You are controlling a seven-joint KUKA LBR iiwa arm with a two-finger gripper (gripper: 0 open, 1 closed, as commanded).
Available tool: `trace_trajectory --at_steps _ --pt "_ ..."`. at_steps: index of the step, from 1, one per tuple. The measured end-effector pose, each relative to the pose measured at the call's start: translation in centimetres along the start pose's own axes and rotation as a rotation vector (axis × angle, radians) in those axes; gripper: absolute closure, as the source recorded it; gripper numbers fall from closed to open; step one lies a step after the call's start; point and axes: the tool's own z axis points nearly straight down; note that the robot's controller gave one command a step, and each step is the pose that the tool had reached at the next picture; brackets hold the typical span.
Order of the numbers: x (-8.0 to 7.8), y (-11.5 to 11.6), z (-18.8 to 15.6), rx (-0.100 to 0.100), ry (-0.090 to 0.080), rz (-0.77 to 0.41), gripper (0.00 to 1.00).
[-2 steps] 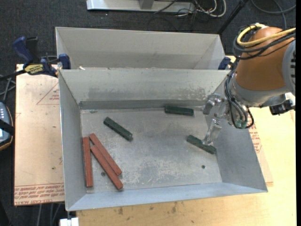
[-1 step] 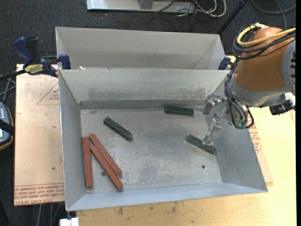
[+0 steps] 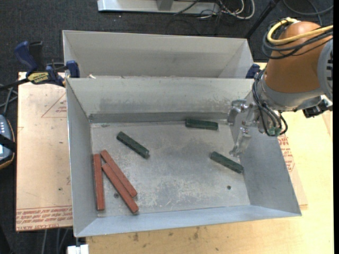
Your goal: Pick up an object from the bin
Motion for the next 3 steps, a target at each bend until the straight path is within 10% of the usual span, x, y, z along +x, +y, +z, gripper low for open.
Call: trace_trajectory --at_steps 1,3 --pt "-1.7 -0.9 3.3 0.0 -0.016 -0.208 0.0" --pt "0.5 -4.8 10.7 -0.001 -0.002 -0.398 0.0"
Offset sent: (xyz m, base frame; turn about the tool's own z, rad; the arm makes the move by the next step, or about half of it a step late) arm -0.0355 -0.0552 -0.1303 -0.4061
